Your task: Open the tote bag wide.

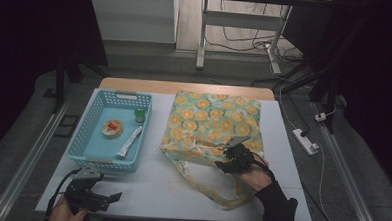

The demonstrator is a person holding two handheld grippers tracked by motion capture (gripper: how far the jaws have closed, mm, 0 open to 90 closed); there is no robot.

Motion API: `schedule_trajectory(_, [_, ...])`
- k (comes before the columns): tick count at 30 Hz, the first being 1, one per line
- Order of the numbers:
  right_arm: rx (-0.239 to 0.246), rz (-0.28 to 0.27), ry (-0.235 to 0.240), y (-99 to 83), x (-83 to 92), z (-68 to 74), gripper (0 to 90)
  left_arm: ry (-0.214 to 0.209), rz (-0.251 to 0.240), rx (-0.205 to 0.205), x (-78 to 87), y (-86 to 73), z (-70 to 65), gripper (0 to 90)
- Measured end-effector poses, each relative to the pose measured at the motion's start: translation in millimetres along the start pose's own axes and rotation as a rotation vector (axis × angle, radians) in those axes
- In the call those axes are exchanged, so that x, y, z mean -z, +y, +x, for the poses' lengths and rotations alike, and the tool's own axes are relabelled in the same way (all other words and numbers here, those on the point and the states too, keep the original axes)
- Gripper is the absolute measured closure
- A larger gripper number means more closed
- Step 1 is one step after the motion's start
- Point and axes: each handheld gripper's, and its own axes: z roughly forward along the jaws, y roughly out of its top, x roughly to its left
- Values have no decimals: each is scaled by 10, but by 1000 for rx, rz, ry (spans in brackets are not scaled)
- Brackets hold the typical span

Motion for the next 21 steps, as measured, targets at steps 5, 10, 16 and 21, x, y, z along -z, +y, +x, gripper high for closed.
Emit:
schedule_trajectory(5, [-7,-5,-11,27,5,-39,635,-1,3,-3,-1,2,0,25])
schedule_trajectory(10, [-19,-5,-17,66,-28,-87,644,-1,6,-4,-2,4,0,26])
schedule_trajectory(16, [-18,12,-6,129,-183,-85,575,0,7,-5,-3,4,-1,27])
schedule_trajectory(21, [-27,5,-21,156,-255,-135,608,-1,8,-7,-3,3,-2,27])
